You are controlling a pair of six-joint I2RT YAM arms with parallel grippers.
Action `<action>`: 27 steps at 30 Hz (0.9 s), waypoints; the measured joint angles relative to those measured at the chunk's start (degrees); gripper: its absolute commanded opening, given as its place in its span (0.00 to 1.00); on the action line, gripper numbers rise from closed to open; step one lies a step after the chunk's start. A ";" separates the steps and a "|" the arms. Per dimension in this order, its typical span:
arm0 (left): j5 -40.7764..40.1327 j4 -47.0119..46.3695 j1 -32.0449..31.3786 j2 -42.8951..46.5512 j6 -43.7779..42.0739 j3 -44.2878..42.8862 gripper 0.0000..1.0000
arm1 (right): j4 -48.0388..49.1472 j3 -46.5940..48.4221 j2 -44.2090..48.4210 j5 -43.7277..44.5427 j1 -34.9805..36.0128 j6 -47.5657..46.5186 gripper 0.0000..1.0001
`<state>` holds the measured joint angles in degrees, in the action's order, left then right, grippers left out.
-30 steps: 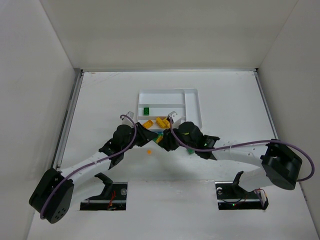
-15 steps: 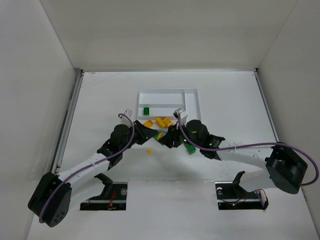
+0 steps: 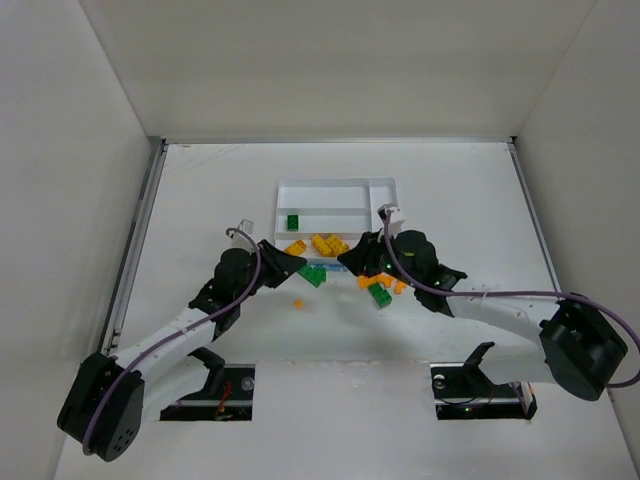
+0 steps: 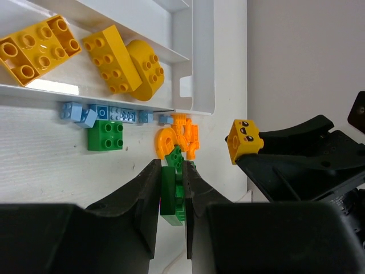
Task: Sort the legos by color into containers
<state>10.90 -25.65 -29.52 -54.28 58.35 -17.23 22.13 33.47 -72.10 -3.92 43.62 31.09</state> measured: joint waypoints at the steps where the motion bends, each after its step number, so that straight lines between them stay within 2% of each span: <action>1: 0.02 0.00 0.15 0.04 -0.02 -0.02 0.07 | -0.52 0.13 -0.09 0.90 -0.17 -0.04 0.28; 9: 0.02 0.15 1.36 -1.97 -1.60 -3.02 0.08 | -8.98 7.04 -7.56 12.15 -0.79 -1.68 0.32; 16: -1.31 -0.79 3.04 -6.84 -4.11 -8.33 0.09 | -12.09 9.53 -12.74 17.29 -0.87 -2.62 0.36; 18: -2.12 -1.22 3.39 -8.57 -4.87 -9.53 0.09 | -12.20 9.66 -12.94 18.14 -1.05 -2.62 0.40; 23: -3.76 -2.67 3.87 -14.45 -6.19 -12.96 0.09 | -11.34 9.84 -13.42 19.67 -1.31 -2.62 0.60; 27: -4.74 -4.00 4.46 -20.15 -6.86 -16.02 0.09 | -11.26 9.86 -13.77 20.26 -1.62 -2.80 0.65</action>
<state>6.15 -29.65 -25.06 -74.43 51.48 -33.26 10.87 43.33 -85.86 16.34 42.00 28.29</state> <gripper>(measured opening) 0.159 0.639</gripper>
